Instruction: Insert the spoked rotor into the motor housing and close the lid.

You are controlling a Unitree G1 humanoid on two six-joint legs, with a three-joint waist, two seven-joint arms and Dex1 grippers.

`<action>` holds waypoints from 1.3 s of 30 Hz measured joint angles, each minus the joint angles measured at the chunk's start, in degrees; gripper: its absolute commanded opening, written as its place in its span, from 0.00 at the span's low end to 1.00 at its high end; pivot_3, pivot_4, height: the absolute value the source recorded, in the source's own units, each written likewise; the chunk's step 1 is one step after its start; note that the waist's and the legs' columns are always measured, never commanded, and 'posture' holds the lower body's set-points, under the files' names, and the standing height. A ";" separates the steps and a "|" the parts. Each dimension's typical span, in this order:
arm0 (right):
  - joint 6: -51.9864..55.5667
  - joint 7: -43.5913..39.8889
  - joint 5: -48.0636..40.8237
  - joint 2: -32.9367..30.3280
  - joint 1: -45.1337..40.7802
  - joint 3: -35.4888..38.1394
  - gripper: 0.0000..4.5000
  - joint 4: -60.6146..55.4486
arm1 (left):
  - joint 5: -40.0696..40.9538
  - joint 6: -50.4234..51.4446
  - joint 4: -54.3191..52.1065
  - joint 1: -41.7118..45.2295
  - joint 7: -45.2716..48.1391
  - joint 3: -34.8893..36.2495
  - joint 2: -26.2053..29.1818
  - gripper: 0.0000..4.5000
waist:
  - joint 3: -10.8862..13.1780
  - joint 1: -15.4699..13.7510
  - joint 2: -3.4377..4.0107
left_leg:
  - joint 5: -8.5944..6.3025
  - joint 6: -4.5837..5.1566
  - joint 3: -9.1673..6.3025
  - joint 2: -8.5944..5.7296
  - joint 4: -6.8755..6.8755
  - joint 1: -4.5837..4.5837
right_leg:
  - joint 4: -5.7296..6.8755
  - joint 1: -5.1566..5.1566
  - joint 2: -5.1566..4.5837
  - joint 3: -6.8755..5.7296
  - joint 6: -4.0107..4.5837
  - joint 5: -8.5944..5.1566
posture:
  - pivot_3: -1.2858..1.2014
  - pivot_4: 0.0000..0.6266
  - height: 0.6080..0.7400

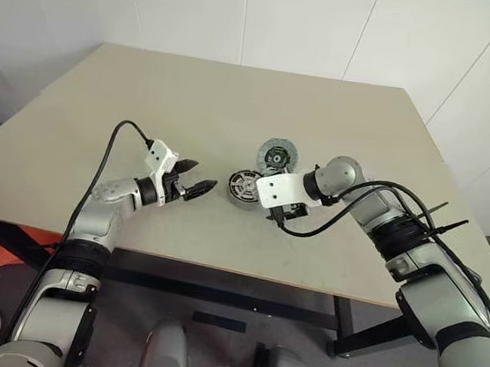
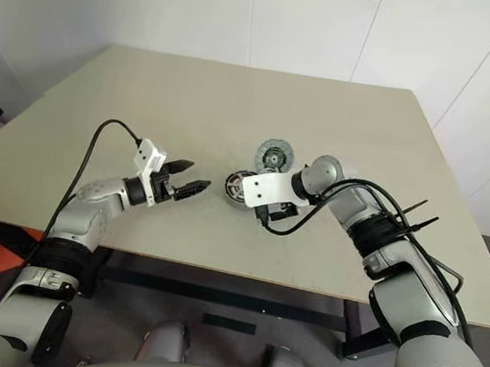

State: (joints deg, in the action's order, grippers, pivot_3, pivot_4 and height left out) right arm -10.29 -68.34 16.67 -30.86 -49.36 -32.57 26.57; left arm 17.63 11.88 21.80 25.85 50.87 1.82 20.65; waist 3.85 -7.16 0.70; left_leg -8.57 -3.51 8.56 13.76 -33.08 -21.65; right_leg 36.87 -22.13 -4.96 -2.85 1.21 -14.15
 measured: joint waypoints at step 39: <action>-7.47 2.98 4.36 3.21 -1.70 1.42 0.00 9.97 | 0.10 1.19 -2.14 -1.53 -0.97 -0.01 -0.14 0.98 | -0.06 0.14 -0.10 | -0.04 0.07 0.02 0.00 -0.03 0.01 | -0.08 -0.04 0.01 0.03 0.19 0.19 | 0.52 0.00 1.00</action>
State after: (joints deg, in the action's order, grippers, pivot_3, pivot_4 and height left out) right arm -17.76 -65.35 21.04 -27.65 -51.06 -31.14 36.54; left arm 17.73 13.08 19.67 24.32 49.91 1.81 20.51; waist 3.79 -7.02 0.61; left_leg -8.61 -3.44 8.58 13.76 -33.11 -21.65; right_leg 36.79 -22.17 -4.95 -2.82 1.40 -13.96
